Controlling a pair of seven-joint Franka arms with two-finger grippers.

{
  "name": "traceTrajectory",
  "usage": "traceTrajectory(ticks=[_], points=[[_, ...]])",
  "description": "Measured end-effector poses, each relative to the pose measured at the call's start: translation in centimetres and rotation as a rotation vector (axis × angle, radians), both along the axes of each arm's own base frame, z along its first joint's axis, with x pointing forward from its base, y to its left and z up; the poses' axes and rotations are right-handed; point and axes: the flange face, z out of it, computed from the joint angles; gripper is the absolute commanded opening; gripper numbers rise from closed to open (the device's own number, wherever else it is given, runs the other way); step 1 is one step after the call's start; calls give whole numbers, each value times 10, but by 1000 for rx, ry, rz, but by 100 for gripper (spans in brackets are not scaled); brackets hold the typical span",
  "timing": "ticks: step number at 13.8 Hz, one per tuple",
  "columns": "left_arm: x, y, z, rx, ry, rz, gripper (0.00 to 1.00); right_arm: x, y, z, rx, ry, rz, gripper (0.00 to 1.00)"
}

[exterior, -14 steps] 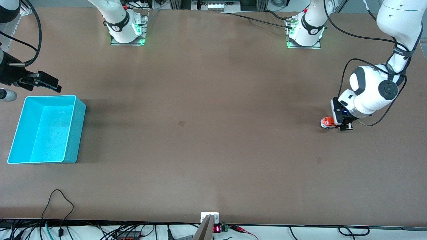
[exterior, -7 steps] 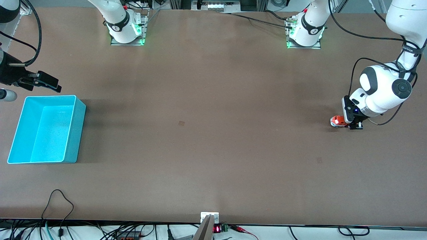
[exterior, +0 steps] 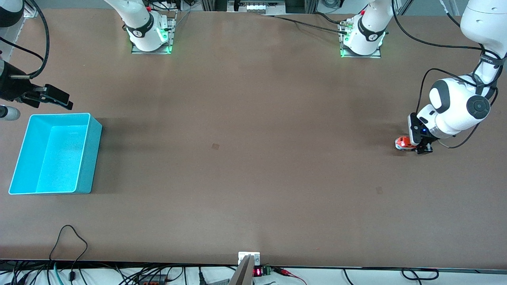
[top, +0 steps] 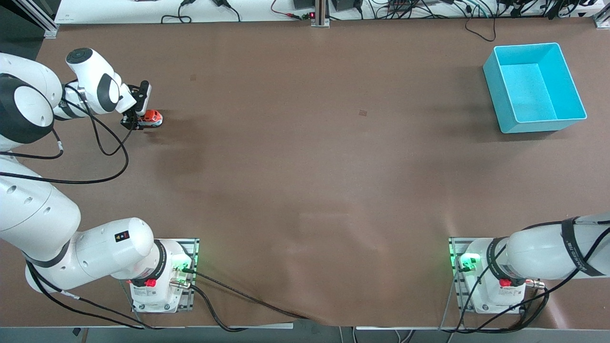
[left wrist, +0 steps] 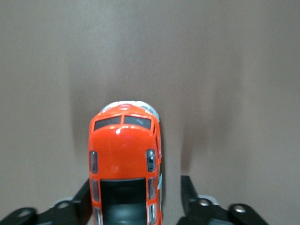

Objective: Wind up bus and store in blue box

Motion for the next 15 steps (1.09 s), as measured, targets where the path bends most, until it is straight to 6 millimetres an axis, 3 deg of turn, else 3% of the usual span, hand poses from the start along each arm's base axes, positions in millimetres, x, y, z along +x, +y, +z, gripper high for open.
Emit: traceTrajectory(ticks=[6,15], points=[[26,-34,66,-5,73,-67,100,0,0,0,0,0,0,100],[61,-96,120,1,1,-173,100,0,-1,0,0,3,-1,100]])
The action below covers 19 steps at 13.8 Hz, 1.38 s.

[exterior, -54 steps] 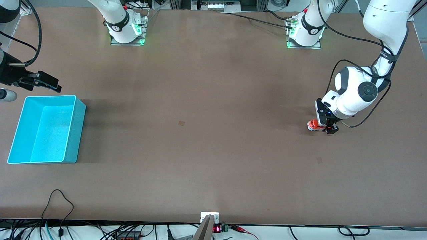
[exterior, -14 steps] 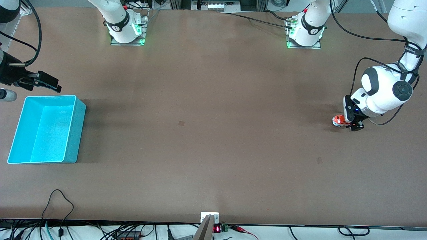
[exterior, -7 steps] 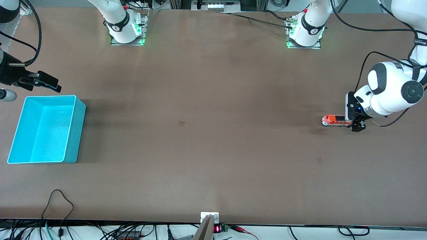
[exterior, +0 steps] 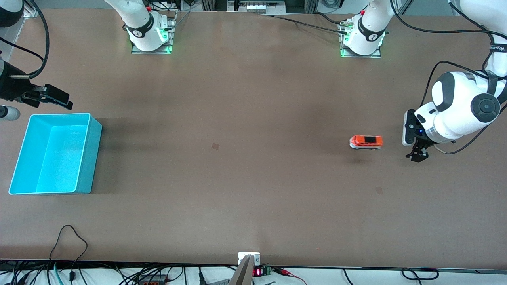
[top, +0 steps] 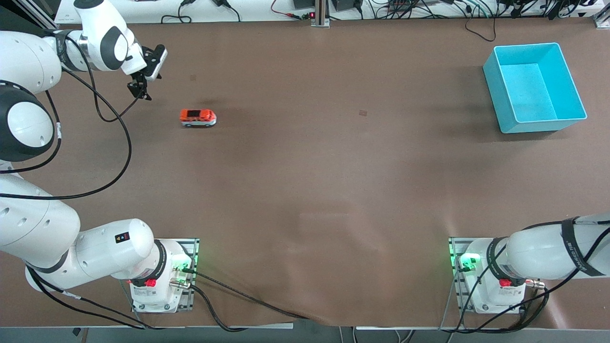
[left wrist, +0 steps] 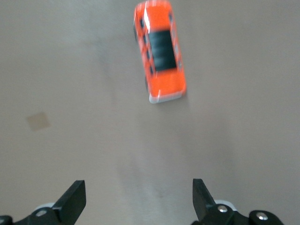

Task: Wind up bus and store in blue box
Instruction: 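Open the left gripper, releasing the bus to roll toward the box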

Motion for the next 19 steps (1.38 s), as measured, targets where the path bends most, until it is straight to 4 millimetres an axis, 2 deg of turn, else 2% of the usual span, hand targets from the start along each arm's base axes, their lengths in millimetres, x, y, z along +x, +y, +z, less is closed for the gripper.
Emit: traceTrajectory(ticks=[4,9,16,19], points=[[12,-19,15,2,-36,117,100,0,0,0,0,0,0,100],[27,-46,34,3,-51,429,100,0,0,0,0,0,0,100],[55,-40,67,-30,-120,956,100,0,1,0,0,1,1,100],[60,-50,85,-24,-110,1125,100,0,1,0,0,1,1,100]])
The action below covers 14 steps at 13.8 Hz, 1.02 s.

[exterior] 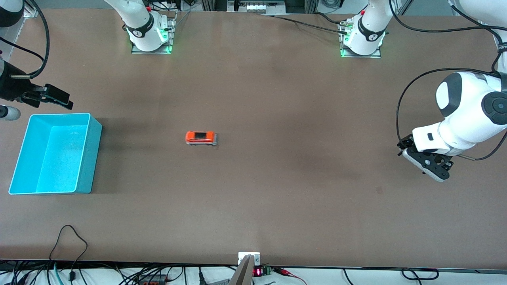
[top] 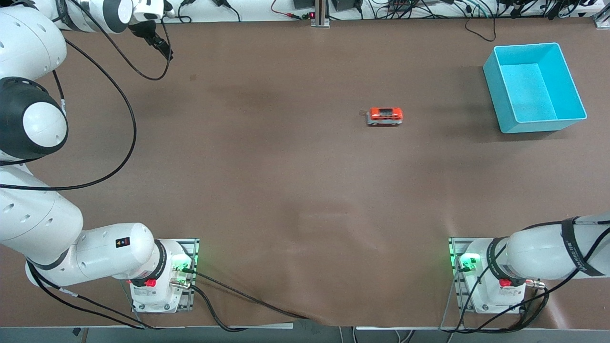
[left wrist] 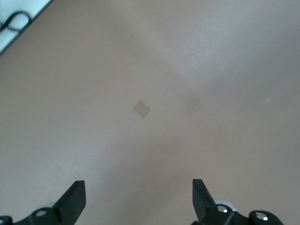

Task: Wind up bus and store in blue box
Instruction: 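Open the left gripper, releasing the bus to roll toward the box, then move the right gripper down over the stopped bus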

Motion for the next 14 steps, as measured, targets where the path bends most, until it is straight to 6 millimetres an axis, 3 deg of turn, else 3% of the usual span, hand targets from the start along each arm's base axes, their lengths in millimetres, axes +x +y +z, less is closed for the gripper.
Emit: traceTrajectory(ticks=[3,7,12,14], points=[[4,-4,22,-4,25,204,100,0,0,0,0,2,0,100],[7,0,71,1,11,470,100,-1,2,-1,0,12,4,100],[-13,64,135,-192,21,734,100,0,30,-20,-2,78,53,100],[-22,63,155,-200,6,740,100,1,40,-33,-4,123,69,100]])
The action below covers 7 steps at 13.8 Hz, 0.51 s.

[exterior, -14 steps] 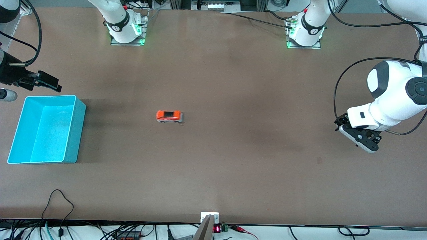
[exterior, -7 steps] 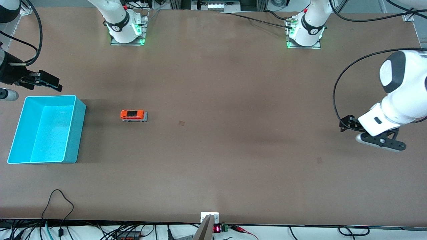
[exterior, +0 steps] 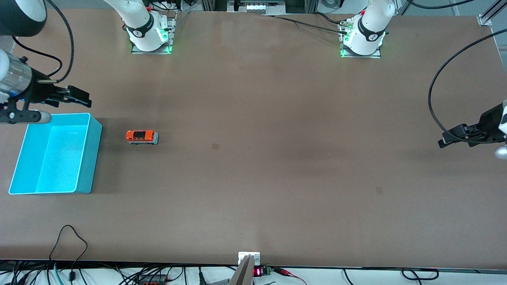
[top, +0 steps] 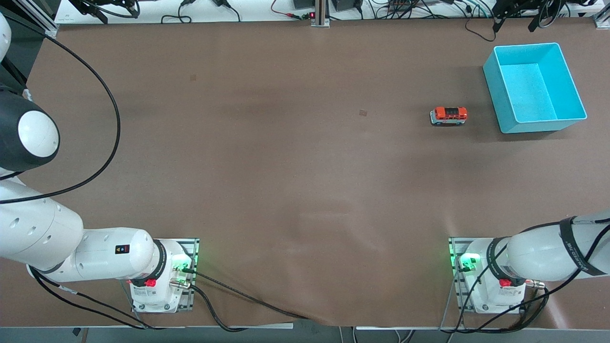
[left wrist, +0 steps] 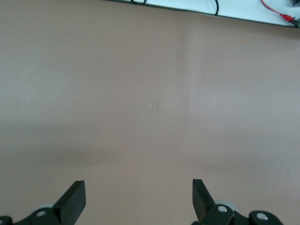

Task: Wind up bus and store in blue box
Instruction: 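Move the right gripper down over the stopped bus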

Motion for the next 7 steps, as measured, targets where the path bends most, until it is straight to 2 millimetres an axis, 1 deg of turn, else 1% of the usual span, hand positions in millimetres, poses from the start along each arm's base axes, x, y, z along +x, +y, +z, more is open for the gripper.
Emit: traceTrajectory(ticks=[3,4,6,7], points=[[-12,-13,9,2,65,-22,100,-4,5,-9,-2,60,14,100],[-17,-15,16,13,76,-23,100,-7,8,-9,0,77,33,100],[-27,-24,32,48,91,3,100,-16,23,-10,11,95,103,100],[-31,-30,37,65,88,6,100,-23,33,-15,18,104,147,100]])
